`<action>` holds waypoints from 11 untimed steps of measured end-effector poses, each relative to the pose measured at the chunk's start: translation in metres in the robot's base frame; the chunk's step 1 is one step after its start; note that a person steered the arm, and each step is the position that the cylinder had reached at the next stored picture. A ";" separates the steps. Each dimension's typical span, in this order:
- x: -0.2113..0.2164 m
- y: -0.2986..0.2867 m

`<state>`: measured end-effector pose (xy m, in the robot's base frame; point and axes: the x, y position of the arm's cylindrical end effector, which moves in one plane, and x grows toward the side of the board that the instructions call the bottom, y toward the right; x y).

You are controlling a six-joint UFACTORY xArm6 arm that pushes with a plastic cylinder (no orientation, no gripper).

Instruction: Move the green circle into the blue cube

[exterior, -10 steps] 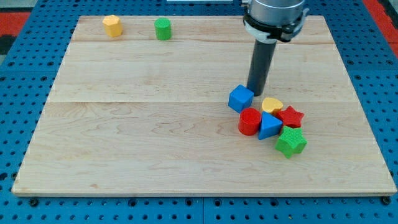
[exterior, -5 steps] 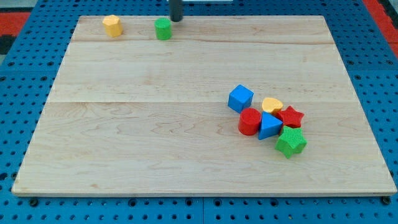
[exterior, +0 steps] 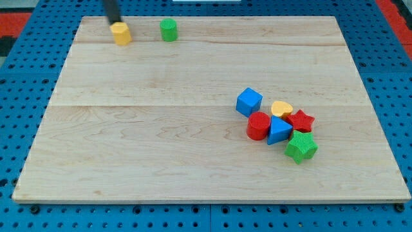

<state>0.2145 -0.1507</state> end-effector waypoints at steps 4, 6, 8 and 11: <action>0.042 0.225; 0.125 0.239; 0.138 0.223; 0.180 0.218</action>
<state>0.3946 0.0674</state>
